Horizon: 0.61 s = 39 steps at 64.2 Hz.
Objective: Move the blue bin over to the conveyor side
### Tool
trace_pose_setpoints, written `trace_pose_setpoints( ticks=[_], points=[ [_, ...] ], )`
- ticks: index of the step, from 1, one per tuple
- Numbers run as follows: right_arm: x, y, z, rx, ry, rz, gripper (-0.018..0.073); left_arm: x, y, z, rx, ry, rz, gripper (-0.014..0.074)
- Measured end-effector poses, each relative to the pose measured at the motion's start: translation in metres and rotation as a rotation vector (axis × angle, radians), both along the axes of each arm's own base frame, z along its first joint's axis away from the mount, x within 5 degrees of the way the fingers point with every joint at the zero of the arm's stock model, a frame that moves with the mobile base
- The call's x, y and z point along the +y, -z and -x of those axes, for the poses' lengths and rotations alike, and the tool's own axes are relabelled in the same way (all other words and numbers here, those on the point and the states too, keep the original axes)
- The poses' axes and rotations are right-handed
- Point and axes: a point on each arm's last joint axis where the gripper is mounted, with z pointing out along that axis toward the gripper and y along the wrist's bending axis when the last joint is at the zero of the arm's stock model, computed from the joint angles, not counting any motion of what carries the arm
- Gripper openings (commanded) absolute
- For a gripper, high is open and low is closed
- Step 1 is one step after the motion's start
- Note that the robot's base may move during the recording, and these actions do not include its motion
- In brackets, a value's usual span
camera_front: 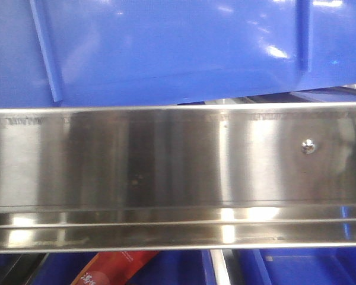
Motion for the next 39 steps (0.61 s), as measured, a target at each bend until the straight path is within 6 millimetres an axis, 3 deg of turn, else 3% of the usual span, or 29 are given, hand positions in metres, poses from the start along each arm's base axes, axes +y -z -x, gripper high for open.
trace_pose_setpoints(
  ticks=[16,28,39],
  points=[
    [-0.002,-0.107,0.039,0.002,-0.006,0.002,-0.0088,0.002,-0.08,0.027,0.017,-0.016,0.005,-0.0006],
    [-0.001,-0.162,0.03,0.191,-0.009,0.018,-0.0088,0.001,-0.132,0.024,0.221,-0.012,0.035,-0.0006],
    [0.001,-0.203,0.006,0.434,-0.014,0.036,-0.0088,-0.001,-0.164,-0.002,0.482,0.001,0.059,-0.0006]
  ],
)
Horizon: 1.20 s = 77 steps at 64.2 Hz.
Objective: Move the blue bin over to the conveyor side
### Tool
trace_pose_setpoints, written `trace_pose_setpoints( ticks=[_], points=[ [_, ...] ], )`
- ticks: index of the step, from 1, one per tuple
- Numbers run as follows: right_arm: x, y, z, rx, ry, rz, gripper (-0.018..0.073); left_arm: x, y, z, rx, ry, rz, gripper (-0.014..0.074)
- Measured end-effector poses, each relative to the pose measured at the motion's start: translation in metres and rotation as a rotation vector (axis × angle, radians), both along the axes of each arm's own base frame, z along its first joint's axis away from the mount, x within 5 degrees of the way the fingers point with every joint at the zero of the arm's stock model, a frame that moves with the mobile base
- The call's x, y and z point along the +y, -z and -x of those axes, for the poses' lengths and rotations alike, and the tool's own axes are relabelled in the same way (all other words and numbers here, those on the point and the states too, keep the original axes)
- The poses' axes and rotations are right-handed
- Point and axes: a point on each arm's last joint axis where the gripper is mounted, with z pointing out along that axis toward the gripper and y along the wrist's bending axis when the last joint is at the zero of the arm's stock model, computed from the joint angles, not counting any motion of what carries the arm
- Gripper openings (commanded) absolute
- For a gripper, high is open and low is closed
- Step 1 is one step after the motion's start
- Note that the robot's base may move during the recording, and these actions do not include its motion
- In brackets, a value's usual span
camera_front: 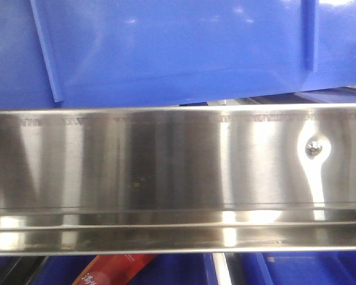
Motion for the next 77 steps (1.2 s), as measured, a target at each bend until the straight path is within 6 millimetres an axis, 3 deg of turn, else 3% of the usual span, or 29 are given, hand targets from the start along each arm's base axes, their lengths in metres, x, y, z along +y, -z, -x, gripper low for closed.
trace_pose_setpoints(
  ticks=[15,38,50,62,77],
  points=[
    [0.003,-0.04,-0.038,0.11,-0.002,0.009,-0.0088,0.0,-0.027,-0.035,0.049,0.002,0.003,-0.0006],
    [0.005,-0.056,-0.051,0.144,-0.013,0.002,-0.0083,-0.004,-0.044,-0.063,-0.053,0.024,0.056,-0.0006],
    [0.01,-0.068,-0.109,0.311,-0.017,0.014,-0.0083,-0.006,-0.055,-0.117,0.07,0.037,0.089,-0.0006],
    [0.019,-0.056,-0.171,0.43,-0.032,0.038,-0.0083,-0.009,-0.053,-0.166,0.144,0.047,0.125,-0.0006],
    [0.03,-0.045,-0.22,0.506,-0.053,0.054,-0.0083,-0.009,-0.045,-0.211,0.213,0.046,0.13,-0.0006]
  ],
)
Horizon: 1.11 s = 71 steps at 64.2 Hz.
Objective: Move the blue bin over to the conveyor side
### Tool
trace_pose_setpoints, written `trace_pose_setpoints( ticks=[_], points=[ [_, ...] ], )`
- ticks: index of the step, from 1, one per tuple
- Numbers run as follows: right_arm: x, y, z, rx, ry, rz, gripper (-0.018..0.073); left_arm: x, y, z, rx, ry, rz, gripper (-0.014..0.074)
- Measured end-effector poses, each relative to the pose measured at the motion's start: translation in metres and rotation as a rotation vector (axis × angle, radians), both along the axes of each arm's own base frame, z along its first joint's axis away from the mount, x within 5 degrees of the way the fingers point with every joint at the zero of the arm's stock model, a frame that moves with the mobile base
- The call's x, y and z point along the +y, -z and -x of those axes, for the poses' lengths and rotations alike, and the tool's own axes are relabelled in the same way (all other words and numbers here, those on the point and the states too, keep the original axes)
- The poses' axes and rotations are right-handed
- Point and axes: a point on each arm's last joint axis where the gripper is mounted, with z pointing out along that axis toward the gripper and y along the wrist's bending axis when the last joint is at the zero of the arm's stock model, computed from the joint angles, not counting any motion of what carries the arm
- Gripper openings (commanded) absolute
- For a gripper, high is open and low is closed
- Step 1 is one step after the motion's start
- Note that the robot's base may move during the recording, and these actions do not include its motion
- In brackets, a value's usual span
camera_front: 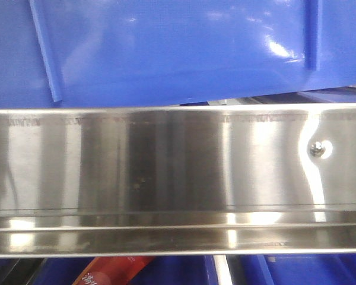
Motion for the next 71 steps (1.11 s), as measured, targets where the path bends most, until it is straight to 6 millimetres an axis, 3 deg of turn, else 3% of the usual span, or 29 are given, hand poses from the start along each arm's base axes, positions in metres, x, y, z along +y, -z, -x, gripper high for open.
trace_pose_setpoints(
  ticks=[11,26,31,38,42,71],
  points=[
    [0.004,-0.004,-0.032,-0.01,0.0,0.001,-0.0083,-0.001,0.004,-0.021,0.026,0.003,0.009,-0.0006],
    [0.017,0.014,-0.058,0.045,-0.048,0.028,-0.0078,-0.002,0.016,-0.035,0.077,0.008,0.02,-0.0006],
    [0.021,0.019,-0.063,0.06,-0.06,0.027,0.0023,-0.002,0.017,-0.036,0.082,0.008,0.02,-0.0006],
    [0.023,0.023,-0.067,0.073,-0.067,0.027,0.026,-0.002,0.017,-0.035,0.084,0.008,0.02,-0.0006],
    [0.023,0.025,-0.069,0.078,-0.068,0.027,0.0314,-0.002,0.017,-0.035,0.088,0.009,0.02,-0.0006],
    [0.024,0.038,-0.074,0.106,-0.071,0.028,0.0263,-0.002,0.018,-0.034,0.102,0.011,0.02,-0.0006]
  ],
)
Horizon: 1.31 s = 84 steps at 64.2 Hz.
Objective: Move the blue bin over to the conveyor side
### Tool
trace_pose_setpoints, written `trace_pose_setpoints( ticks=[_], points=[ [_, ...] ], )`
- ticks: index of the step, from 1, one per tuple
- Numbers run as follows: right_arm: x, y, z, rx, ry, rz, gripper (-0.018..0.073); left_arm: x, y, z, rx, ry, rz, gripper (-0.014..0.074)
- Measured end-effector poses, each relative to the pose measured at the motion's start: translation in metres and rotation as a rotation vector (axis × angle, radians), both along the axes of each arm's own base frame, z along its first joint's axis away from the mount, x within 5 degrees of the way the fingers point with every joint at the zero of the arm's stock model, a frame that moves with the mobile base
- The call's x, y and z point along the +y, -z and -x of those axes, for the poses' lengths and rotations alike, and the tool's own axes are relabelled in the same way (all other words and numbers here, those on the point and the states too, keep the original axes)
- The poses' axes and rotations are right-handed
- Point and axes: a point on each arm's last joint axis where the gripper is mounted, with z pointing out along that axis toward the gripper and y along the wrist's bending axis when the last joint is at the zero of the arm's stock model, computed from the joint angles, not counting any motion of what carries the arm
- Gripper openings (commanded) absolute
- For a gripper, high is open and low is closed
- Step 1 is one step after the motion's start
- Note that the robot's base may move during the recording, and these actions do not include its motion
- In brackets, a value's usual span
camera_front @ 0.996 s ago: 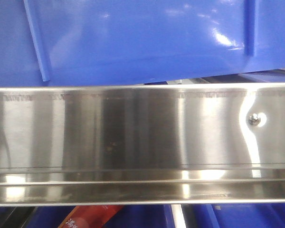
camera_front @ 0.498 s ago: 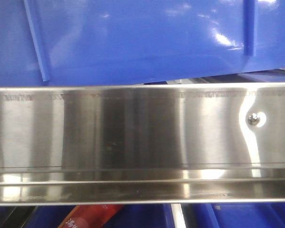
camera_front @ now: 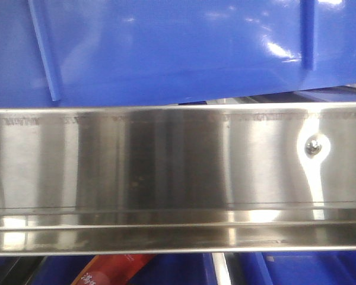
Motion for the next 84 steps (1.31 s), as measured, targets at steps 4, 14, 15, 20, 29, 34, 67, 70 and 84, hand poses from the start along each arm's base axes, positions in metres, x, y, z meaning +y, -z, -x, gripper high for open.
trace_pose_setpoints(
  ticks=[4,14,15,20,29,34,67,70,84],
  points=[
    [0.0,0.0,0.0,-0.002,-0.001,-0.002,0.0263,0.0,0.0,0.0,0.002,0.0,0.0,-0.0006],
    [0.003,0.003,0.0,0.017,-0.013,-0.028,0.0272,0.0,0.001,0.001,0.011,0.002,0.0,-0.0006],
    [0.003,0.003,0.001,0.021,-0.013,-0.028,0.0272,0.0,0.001,0.001,0.014,0.002,0.0,-0.0006],
    [0.004,0.005,0.001,0.038,-0.018,-0.035,0.0272,0.0,0.002,0.001,0.023,0.004,-0.001,-0.0006],
    [0.004,0.005,0.001,0.042,-0.019,-0.037,0.0291,0.0,0.002,0.002,0.029,0.005,-0.001,-0.0006],
    [0.004,0.005,0.001,0.042,-0.019,-0.037,0.0351,0.0,0.002,0.002,0.032,0.005,-0.001,-0.0006],
    [0.005,0.017,0.0,0.086,-0.019,-0.033,0.0354,0.0,0.003,0.002,0.04,0.006,-0.001,-0.0006],
    [0.006,0.019,0.0,0.094,-0.024,-0.031,0.0354,0.0,0.003,0.002,0.04,0.006,-0.001,-0.0006],
    [0.014,0.014,0.007,0.079,-0.047,-0.028,0.0354,0.0,0.003,0.002,0.04,0.006,-0.001,-0.0006]
  ],
)
